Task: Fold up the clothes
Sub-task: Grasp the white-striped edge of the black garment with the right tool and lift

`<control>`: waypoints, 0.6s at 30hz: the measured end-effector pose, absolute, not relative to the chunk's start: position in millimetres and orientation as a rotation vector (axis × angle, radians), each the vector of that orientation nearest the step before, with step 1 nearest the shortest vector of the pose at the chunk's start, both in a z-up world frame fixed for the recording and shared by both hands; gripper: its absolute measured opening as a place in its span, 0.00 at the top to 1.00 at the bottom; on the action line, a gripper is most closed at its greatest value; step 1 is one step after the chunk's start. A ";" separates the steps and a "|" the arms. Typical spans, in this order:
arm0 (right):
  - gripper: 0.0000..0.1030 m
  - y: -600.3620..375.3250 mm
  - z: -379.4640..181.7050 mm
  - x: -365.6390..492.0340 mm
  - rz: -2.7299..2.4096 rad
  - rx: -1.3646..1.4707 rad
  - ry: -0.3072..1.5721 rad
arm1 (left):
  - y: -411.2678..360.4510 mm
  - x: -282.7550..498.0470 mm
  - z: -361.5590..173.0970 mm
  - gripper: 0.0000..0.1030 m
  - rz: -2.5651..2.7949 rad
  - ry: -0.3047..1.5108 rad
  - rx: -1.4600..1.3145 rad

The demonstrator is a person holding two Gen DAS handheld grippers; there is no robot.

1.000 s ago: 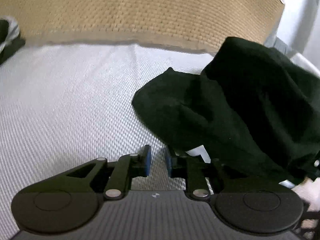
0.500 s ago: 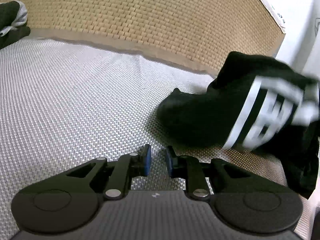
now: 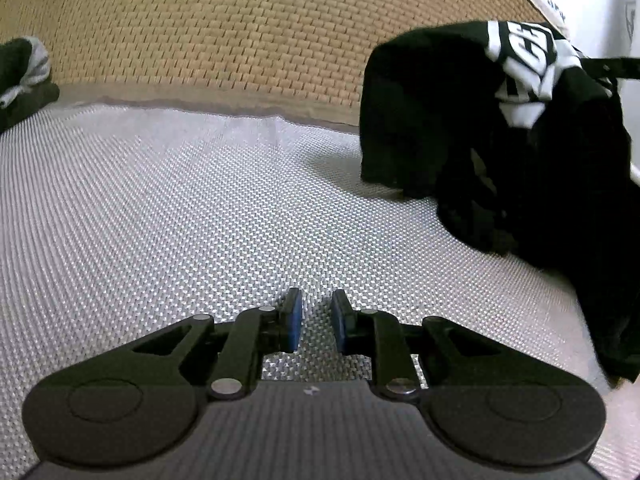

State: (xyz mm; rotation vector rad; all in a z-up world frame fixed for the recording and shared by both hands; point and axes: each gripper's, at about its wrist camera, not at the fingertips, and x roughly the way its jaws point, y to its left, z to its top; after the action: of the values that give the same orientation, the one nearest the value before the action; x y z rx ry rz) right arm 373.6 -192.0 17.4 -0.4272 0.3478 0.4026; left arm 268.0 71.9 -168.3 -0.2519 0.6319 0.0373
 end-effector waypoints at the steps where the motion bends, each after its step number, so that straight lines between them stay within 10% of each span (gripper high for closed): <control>1: 0.91 -199.5 16.4 377.6 0.387 -0.392 0.364 | 73.4 269.1 -168.4 0.81 0.036 0.631 -0.256; 11: 0.91 -291.0 -16.0 414.8 0.135 -0.221 0.513 | 78.1 268.2 -172.1 0.77 0.025 0.628 -0.262; 18: 0.91 -336.8 -70.2 404.5 0.013 -0.190 0.627 | 58.7 271.7 -171.7 0.36 -0.047 0.648 -0.155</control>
State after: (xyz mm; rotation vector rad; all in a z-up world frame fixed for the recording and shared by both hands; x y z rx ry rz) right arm 404.5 -336.8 -70.2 -0.1903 0.6273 0.0134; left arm 271.7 58.7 -171.7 -0.1549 0.6477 -0.0473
